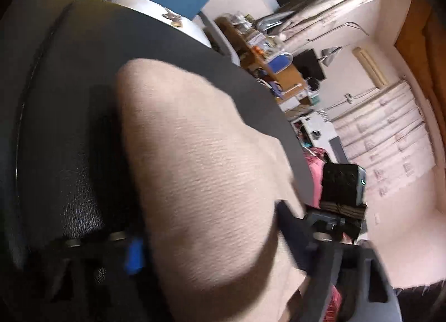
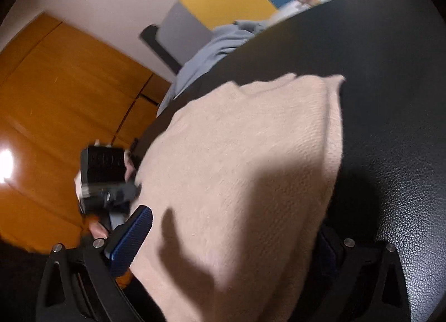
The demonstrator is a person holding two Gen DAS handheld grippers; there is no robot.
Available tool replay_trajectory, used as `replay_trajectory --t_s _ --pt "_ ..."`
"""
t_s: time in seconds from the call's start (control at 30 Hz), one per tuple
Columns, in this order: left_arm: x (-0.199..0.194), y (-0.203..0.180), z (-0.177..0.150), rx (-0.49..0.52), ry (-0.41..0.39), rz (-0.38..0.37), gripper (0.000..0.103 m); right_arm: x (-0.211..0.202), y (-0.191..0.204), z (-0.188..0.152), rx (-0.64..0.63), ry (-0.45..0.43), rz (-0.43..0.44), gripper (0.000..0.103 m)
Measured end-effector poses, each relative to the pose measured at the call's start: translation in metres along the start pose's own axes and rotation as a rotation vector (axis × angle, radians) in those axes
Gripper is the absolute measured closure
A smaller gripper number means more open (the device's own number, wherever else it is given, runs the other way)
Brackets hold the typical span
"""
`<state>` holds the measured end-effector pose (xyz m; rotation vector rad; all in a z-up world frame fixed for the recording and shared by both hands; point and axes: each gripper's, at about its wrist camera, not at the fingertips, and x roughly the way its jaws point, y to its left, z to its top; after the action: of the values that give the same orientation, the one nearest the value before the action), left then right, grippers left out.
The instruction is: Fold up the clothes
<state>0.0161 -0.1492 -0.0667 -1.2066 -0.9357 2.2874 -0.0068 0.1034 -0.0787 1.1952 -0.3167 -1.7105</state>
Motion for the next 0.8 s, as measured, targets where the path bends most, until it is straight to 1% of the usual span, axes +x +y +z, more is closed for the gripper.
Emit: replay_trajectory --t_s 0.03,0.07,0.1,0.13,0.17,0.23,0.3,0.37,0.43,0.47,0.53,0.63,0.7,0.8 --pt "0.002 0.003 0.000 -0.016 -0.002 -0.018 0.044 0.000 0.002 -0.002 0.000 -0.006 -0.040 0.010" --pt "0.004 0.006 0.000 -0.032 -0.003 -0.035 0.047 0.001 0.004 -0.004 0.000 -0.012 -0.081 0.016" --pt "0.004 0.009 0.000 -0.055 -0.006 -0.050 0.050 0.001 0.006 -0.006 0.011 -0.019 -0.101 0.035" --pt "0.000 0.009 -0.001 -0.062 -0.017 -0.051 0.052 0.001 0.006 -0.008 0.032 -0.028 -0.101 0.054" --pt "-0.005 0.006 -0.003 -0.050 -0.033 -0.043 0.054 0.001 0.007 -0.010 0.053 -0.037 -0.101 0.054" --pt "-0.022 0.000 -0.010 -0.008 -0.061 -0.033 0.056 0.007 0.018 -0.014 0.051 -0.033 -0.089 0.054" --pt "-0.048 0.000 -0.019 0.004 -0.100 -0.046 0.058 0.013 0.031 -0.017 0.036 -0.022 -0.067 0.055" --pt "-0.084 0.001 -0.029 0.010 -0.168 -0.031 0.058 0.018 0.046 -0.018 0.017 -0.010 -0.021 0.055" --pt "-0.121 0.002 -0.040 0.019 -0.239 -0.009 0.058 0.037 0.068 -0.014 -0.009 0.003 0.049 0.055" --pt "-0.144 0.001 -0.045 0.024 -0.288 0.016 0.058 0.051 0.084 -0.011 -0.031 0.014 0.093 0.056" --pt "-0.195 -0.001 -0.054 0.034 -0.409 0.088 0.058 0.078 0.115 -0.001 -0.085 0.037 0.163 0.056" --pt "-0.272 -0.005 -0.069 0.050 -0.591 0.197 0.058 0.128 0.180 0.025 -0.182 0.076 0.294 0.056" --pt "-0.323 -0.008 -0.078 0.060 -0.712 0.270 0.058 0.160 0.231 0.047 -0.262 0.099 0.379 0.056" --pt "-0.399 -0.012 -0.093 0.075 -0.893 0.381 0.058 0.204 0.324 0.081 -0.413 0.129 0.496 0.056"
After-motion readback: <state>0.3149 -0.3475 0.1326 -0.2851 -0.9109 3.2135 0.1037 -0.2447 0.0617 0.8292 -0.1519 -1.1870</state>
